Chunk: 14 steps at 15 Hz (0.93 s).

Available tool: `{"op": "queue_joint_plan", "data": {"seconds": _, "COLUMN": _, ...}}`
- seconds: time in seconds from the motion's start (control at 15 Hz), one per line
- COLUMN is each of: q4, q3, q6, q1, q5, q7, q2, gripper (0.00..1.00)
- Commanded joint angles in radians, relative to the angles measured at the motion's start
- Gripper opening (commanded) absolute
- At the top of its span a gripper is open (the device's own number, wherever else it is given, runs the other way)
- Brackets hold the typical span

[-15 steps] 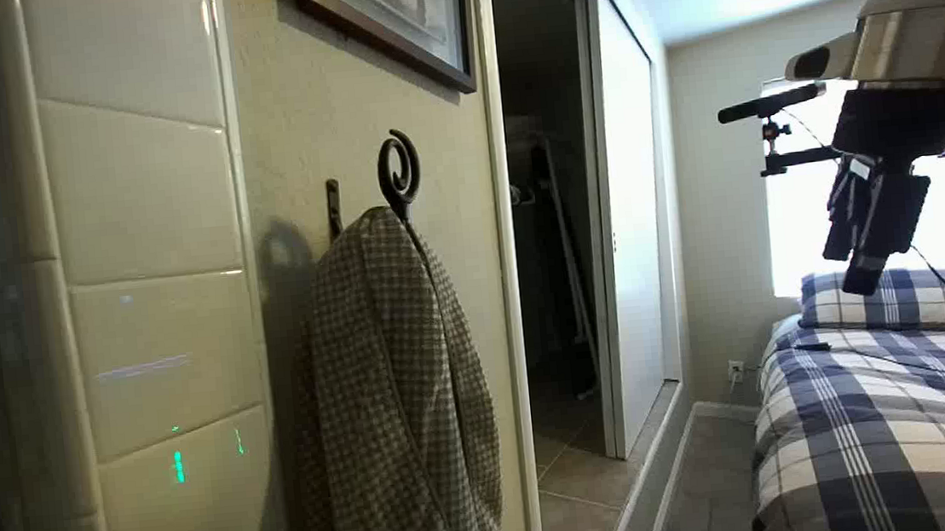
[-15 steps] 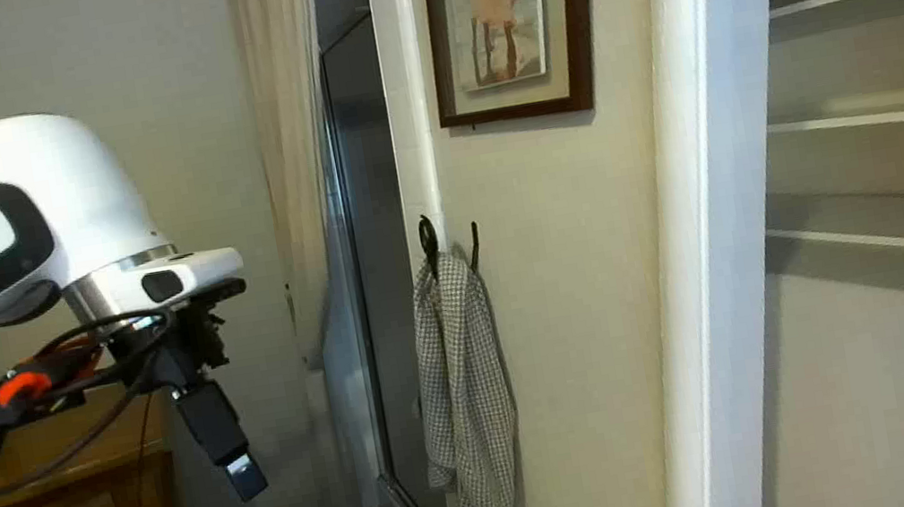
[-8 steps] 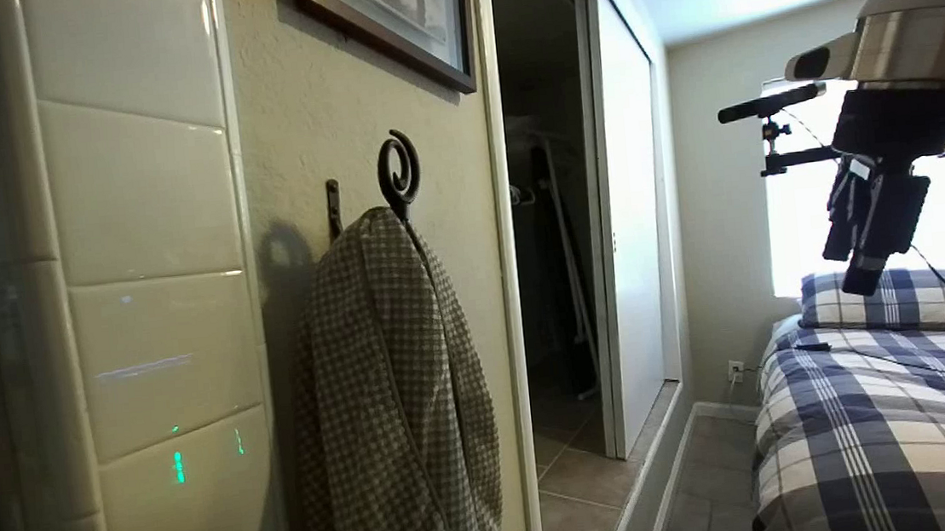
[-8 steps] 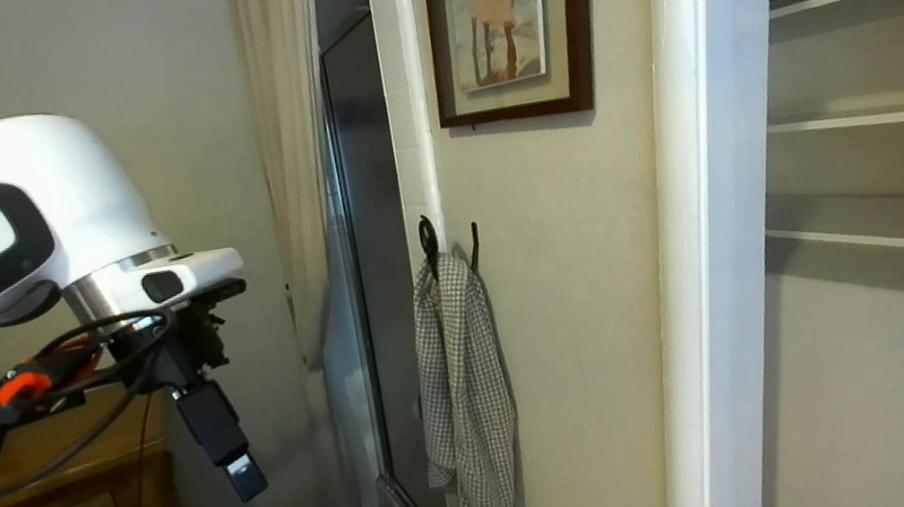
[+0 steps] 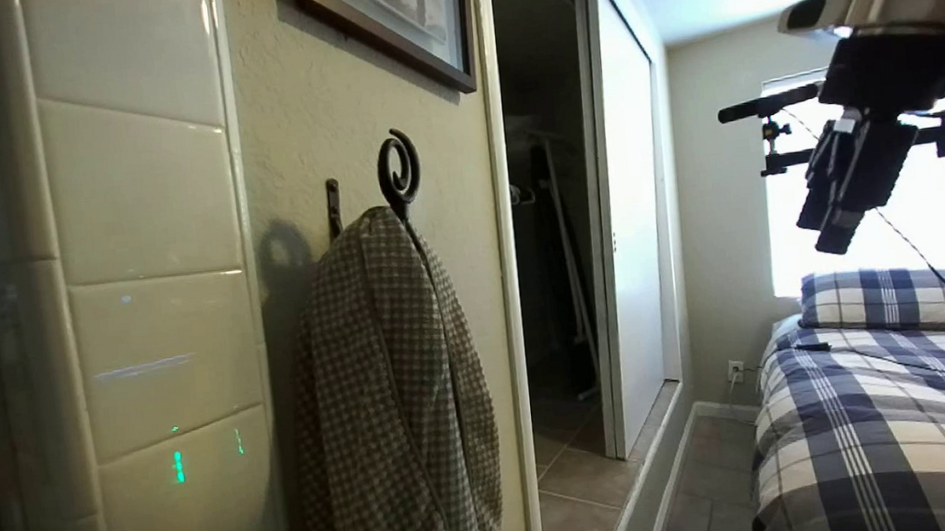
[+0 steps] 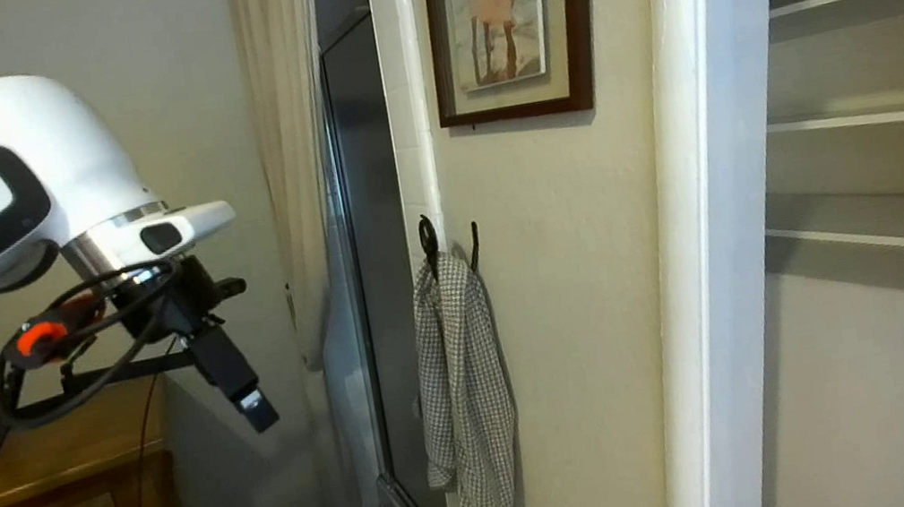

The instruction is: Move the picture on the wall slightly to the right

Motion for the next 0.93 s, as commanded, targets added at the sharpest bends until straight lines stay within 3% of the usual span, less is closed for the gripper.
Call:
{"op": "queue_joint_plan", "data": {"seconds": 0.0, "q4": 0.171, "q3": 0.038, "q6": 0.006, "q1": 0.045, "q5": 0.108, "q7": 0.089, "q2": 0.099, "gripper": 1.00}}
{"op": "queue_joint_plan", "data": {"seconds": 0.4, "q4": 0.399, "q3": 0.125, "q6": 0.094, "q1": 0.068, "q5": 0.249, "q7": 0.260, "q2": 0.236, "gripper": 1.00}}
{"op": "queue_joint_plan", "data": {"seconds": 0.87, "q4": 0.666, "q3": 0.269, "q6": 0.192, "q1": -0.048, "q5": 0.216, "q7": 0.640, "q2": 0.431, "gripper": 1.00}}
